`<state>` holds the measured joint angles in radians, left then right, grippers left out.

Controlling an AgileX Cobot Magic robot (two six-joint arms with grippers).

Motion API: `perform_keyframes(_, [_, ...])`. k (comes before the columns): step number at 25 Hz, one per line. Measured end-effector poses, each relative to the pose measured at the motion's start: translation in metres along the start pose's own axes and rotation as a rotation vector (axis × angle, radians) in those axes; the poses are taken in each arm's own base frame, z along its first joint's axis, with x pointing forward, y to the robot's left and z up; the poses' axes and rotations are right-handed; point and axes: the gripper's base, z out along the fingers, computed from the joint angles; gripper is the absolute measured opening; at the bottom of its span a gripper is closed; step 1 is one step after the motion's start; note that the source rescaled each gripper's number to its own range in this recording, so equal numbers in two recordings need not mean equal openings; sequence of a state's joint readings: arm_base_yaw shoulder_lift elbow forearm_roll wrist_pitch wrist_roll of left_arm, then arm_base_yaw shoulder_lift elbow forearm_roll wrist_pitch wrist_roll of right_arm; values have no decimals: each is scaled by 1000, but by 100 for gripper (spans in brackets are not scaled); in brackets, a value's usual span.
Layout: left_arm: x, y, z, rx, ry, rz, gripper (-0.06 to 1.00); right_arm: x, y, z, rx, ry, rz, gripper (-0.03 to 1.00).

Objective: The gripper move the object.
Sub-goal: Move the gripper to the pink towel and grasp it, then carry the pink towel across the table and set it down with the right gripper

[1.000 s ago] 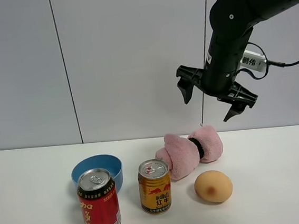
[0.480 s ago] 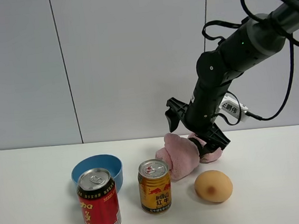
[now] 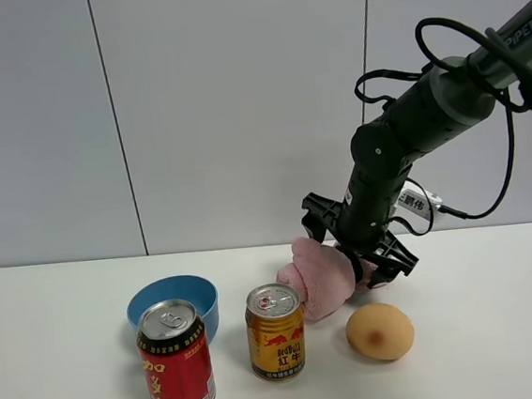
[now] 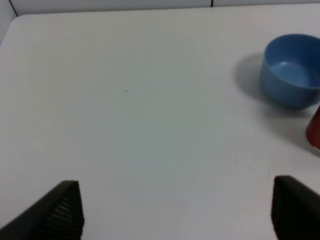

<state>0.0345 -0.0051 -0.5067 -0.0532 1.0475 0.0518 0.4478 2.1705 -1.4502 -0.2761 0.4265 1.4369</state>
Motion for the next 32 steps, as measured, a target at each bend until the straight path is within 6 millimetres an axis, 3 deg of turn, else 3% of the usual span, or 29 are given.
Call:
perform_keyframes(6, [0,0,0,0,0,-1,100,-2,0,0,3,-20,-58,74])
perform_keyframes(19, [0,0,0,0,0,-1,100,5,-2,16,-37,19,17,70])
perform_keyframes(21, [0,0,0,0,0,-1,100,5,-2,17,-39,20,18,61])
perform_keyframes(23, [0,0,0,0,0,-1,100,6,-2,17,-40,21,22,45])
perform_keyframes(26, [0,0,0,0,0,-1,100,5,-1,17,-49,20,21,7])
perform_keyframes(27, [0,0,0,0,0,-1,100,5,0,17,-57,19,14,0])
perform_keyframes(32, [0,0,0,0,0,-1,100,2,11,9,-153,-12,-116,0])
